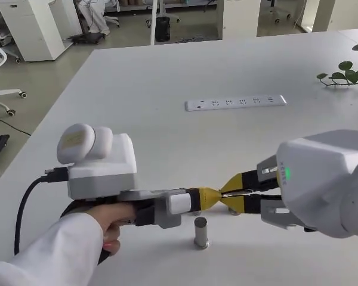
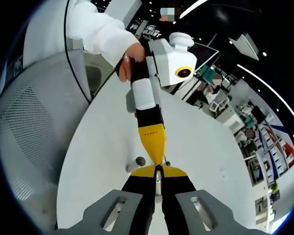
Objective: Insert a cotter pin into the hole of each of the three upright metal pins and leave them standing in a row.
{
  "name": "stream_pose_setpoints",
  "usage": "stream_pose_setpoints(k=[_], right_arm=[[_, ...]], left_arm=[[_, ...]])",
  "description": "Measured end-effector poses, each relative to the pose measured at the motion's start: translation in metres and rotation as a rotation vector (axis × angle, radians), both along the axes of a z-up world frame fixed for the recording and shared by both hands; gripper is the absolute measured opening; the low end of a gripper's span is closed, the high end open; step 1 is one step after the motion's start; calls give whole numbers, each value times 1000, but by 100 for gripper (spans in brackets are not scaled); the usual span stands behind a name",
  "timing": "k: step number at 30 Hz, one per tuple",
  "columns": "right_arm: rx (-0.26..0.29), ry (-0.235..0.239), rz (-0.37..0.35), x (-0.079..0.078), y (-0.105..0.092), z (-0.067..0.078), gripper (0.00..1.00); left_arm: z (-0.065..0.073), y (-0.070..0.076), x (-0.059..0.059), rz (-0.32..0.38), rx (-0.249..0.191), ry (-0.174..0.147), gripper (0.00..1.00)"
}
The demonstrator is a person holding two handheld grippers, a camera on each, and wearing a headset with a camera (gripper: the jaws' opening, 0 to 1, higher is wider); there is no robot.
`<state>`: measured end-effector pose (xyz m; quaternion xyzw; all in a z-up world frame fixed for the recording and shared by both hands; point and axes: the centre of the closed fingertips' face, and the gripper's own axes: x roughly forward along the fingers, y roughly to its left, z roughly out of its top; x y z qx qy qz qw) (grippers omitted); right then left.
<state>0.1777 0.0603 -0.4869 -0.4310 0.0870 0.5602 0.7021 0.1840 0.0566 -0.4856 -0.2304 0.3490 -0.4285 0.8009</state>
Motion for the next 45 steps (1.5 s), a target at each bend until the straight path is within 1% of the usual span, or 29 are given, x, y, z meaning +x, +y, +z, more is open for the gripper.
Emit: stream_pose_setpoints(k=[1,2,3,4,8,13,15,20,21,23,24,25,26,27,28,29,30,31,33,34,35,36,37,38,39,40,41,42,45], right_arm=[[-1,3,1,0,0,-1,0],[-3,8,4,-1,0,-2,0],[-4,14,7,-3,1,-3,0],[-6,18,10,-4,1,-4,0],[-14,20,15,-6,3,-6,0],[-2,26,19,-7,5,-7,0],[-5,22,24,-7,5,-7,0],[-10,19,25,-7,6,-6,0],[-10,9,17,-4,5,-5,5],[13,18,-4,-1,4,-2,16],[37,39,-32,2,1,-1,17],[44,61,-41,2,0,-1,16],[68,107,-61,2,-2,-2,17],[86,133,-73,3,-3,-2,17],[110,192,-85,0,-3,-4,18],[127,229,-94,-1,-4,-4,19],[146,251,-94,-1,-3,-4,19],[165,307,-89,-6,-3,-5,20],[188,340,-82,-7,-2,-4,20],[184,342,-75,-7,-3,-4,21],[195,394,-70,-13,-1,-5,22],[204,405,-73,-13,0,-5,23],[231,450,-71,-16,2,-4,24],[244,469,-70,-17,3,-3,23],[256,483,-68,-18,4,-2,23],[266,496,-68,-19,6,-1,22],[273,508,-64,-20,6,-1,21],[274,515,-65,-21,7,-1,20],[280,531,-54,-25,9,-1,16]], left_arm=[[-1,0,-1,-1,3,5,1],[-2,1,-2,1,-2,27,1],[-4,1,-4,6,-8,68,1],[-6,2,-5,-1,-11,78,1],[-7,3,-7,-6,14,54,0],[-7,5,-8,1,22,68,0],[-7,5,-9,-4,27,57,0],[-4,7,-9,-3,21,54,0],[-3,7,-10,-7,22,43,0],[-2,9,-11,-13,42,21,0],[-3,12,-10,-23,77,-8,0],[-3,13,-10,-28,90,-25,0],[-2,14,-12,-37,94,-42,0],[0,15,-12,-49,98,-66,0],[2,15,-12,-62,101,-96,0],[5,16,-14,-77,107,-124,0],[6,16,-15,-83,111,-135,0],[8,17,-17,-103,122,-157,0],[10,19,-18,-138,145,-219,0],[11,19,-18,-145,147,-233,0],[14,19,-19,-165,154,-261,0],[14,19,-20,-172,156,-268,0],[15,20,-22,-195,167,-288,0],[17,22,-19,-199,194,-335,0],[20,21,-19,-211,201,-383,0],[23,19,-25,-251,201,-410,0],[24,19,-26,-254,204,-422,0],[25,20,-28,-273,220,-452,0],[25,20,-32,-306,246,-487,0]])
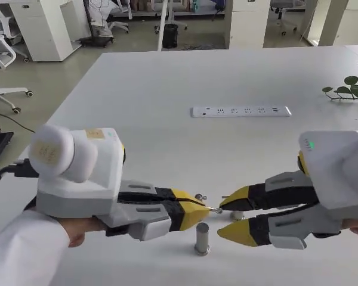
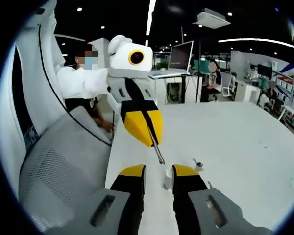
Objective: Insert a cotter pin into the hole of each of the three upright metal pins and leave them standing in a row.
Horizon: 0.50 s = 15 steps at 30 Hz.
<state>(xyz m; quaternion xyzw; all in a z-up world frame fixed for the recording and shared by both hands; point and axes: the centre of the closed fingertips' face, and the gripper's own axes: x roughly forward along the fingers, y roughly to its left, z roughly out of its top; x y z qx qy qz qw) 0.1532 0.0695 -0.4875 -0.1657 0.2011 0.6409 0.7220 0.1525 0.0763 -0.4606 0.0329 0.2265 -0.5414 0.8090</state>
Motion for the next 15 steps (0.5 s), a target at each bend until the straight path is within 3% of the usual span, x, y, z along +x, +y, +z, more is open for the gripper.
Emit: stream_pose_setpoints(k=[2,4,8,10,15], right_arm=[[10,13,9,-3,3,1,16],[15,22,19,-6,5,1,16],[12,25,39,-11,9,0,13],[15,29,49,-14,9,0,11],[10,29,67,-18,9,0,3]], left_arm=[[0,-1,-2,-29,14,-36,0],[4,-3,-5,-55,-5,-70,0],[6,-5,-8,-78,-7,-69,0],[7,-6,-9,-97,-5,-98,0],[7,-7,-12,-123,3,-109,0]])
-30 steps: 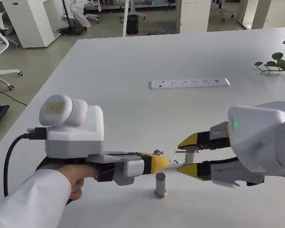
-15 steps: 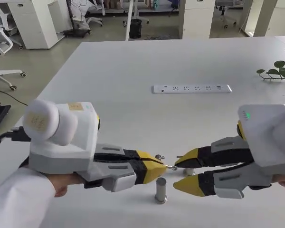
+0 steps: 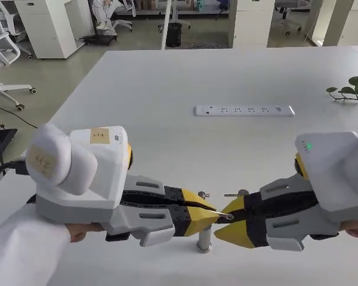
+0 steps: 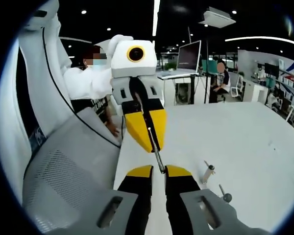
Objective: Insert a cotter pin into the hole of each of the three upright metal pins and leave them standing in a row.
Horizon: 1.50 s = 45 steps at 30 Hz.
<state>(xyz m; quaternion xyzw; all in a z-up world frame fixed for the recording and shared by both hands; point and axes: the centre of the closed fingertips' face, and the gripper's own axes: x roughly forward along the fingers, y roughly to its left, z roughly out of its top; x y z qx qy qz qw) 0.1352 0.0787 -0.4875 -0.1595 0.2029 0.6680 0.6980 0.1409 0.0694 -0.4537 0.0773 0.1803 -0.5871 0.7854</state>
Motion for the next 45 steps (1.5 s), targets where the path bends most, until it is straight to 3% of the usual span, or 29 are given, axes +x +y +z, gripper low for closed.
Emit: stream_pose_setpoints(k=[5,9,12,20,28,30,33,42,45], right_arm=[[-5,11,17,-4,-1,-1,0],[-22,4,39,-9,-2,-4,0],[-38,0,52,-11,-4,-6,0],[-105,-29,110,-21,-13,-14,0],[-139,-6,136,-27,-20,-19,0],[-137,1,135,-27,-21,-19,0],[-136,13,129,-25,-23,-19,0],[-121,10,109,-22,-28,-18,0],[-110,5,88,-18,-28,-19,0]], left_arm=[[-4,-1,-6,-38,29,-24,0],[-9,-1,-9,-64,54,-25,0],[-12,-2,-12,-95,84,-47,0],[-26,-9,-21,-144,138,-41,0],[-37,-18,-29,-172,172,-34,0],[-40,-20,-29,-175,176,-39,1],[-41,-21,-28,-155,170,-22,1],[-38,-24,-23,-124,123,-42,2],[-39,-21,-17,-87,106,-51,10]])
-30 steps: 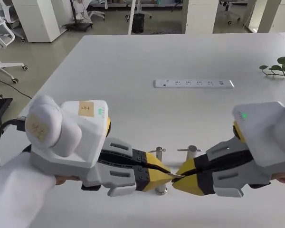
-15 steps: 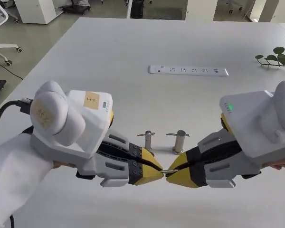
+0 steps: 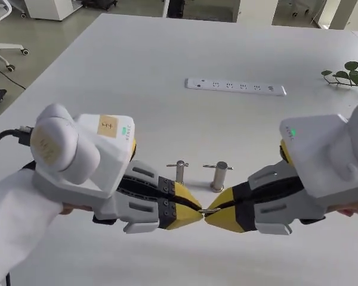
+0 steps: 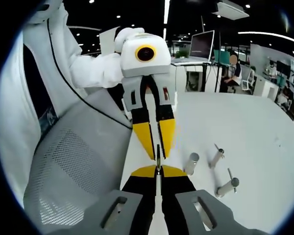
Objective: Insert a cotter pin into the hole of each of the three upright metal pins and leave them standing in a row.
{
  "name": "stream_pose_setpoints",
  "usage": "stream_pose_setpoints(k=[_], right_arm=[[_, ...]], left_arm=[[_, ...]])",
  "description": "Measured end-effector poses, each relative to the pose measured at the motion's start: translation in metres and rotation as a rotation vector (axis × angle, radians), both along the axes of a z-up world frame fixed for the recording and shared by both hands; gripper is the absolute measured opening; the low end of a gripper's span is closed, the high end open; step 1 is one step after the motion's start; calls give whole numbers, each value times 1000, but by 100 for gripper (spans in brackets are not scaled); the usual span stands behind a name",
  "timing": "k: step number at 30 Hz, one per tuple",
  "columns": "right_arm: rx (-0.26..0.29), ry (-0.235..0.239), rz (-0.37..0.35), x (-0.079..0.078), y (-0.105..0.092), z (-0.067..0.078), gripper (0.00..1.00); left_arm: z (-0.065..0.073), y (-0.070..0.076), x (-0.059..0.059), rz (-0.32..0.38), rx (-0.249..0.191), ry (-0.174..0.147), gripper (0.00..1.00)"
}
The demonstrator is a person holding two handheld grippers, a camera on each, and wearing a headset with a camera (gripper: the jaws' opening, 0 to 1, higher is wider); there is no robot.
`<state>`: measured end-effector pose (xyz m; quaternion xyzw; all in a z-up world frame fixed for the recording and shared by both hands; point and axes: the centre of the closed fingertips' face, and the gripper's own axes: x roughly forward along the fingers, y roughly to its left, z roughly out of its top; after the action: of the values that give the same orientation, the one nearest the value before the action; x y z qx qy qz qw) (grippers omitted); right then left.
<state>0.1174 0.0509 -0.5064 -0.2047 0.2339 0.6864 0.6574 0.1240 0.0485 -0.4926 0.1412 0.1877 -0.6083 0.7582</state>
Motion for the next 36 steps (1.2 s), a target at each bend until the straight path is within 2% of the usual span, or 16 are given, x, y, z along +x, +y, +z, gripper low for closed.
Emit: stream_pose_setpoints(k=[3,5,11,17,20,21,23,27,28,29,32,33,36], right_arm=[[7,-4,-25,6,-2,-3,0],[12,-9,-44,10,-3,-5,0],[39,-8,-95,17,-4,-13,0],[54,-8,-137,25,-4,-22,0],[63,-2,-163,31,-6,-26,0],[63,1,-173,33,-6,-27,0],[60,1,-186,37,-8,-30,0],[66,15,-205,43,-10,-34,0],[65,16,-209,44,-11,-36,0],[63,18,-212,45,-11,-37,0],[62,24,-217,46,-10,-39,0],[61,24,-217,47,-10,-40,0],[62,24,-214,47,-9,-42,0]], left_arm=[[-1,6,9,54,-22,-13,33],[-4,13,17,111,-27,-11,41],[-20,29,33,211,-28,19,46],[-36,30,42,248,-18,48,45],[-47,28,44,247,6,52,42],[-52,28,45,249,17,63,41],[-56,28,47,256,19,66,39],[-67,26,53,283,6,107,33],[-72,27,54,281,35,100,31],[-75,27,55,283,45,93,29],[-78,26,57,299,28,119,26],[-82,27,58,305,39,126,26],[-86,27,58,298,54,124,25]])
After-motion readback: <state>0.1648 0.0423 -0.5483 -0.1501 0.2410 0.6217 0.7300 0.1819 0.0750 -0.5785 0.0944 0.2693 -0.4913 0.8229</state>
